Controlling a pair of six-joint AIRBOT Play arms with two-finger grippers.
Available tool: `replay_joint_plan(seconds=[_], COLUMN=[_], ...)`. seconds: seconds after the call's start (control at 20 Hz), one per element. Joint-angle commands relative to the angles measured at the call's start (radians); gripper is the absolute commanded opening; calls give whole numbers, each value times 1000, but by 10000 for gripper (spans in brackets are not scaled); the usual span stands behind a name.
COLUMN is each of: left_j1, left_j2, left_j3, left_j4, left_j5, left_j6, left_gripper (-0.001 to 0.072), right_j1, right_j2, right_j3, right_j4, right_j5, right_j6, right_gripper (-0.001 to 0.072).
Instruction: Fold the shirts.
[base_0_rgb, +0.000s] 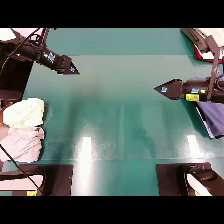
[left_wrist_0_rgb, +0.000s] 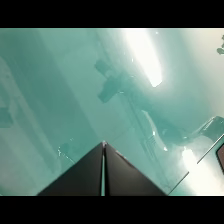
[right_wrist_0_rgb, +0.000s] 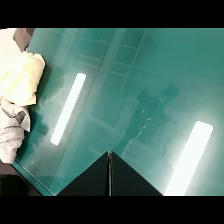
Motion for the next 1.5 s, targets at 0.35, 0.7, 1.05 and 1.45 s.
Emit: replay_joint_plan(seconds=[0.35,0.7,1.05,1.45], left_j1=[0,6,131,311], left_j2=[0,2,134,145], left_j3=[0,2,11,-425], left_j4=[0,-3,457,665], left_j5=[0,71,-104,62], left_j6=[1,15,-93,-175], left_gripper=[34,33,35,677], right_j1=[2,2,2,2], right_j2=[1,2,2,2], right_j3=[0,0,-1,-1], right_j4=[1,1,0,-5], right_j5=[-2,1,-12,-27], right_j6=[0,0,0,0], right_gripper=[17,17,18,18])
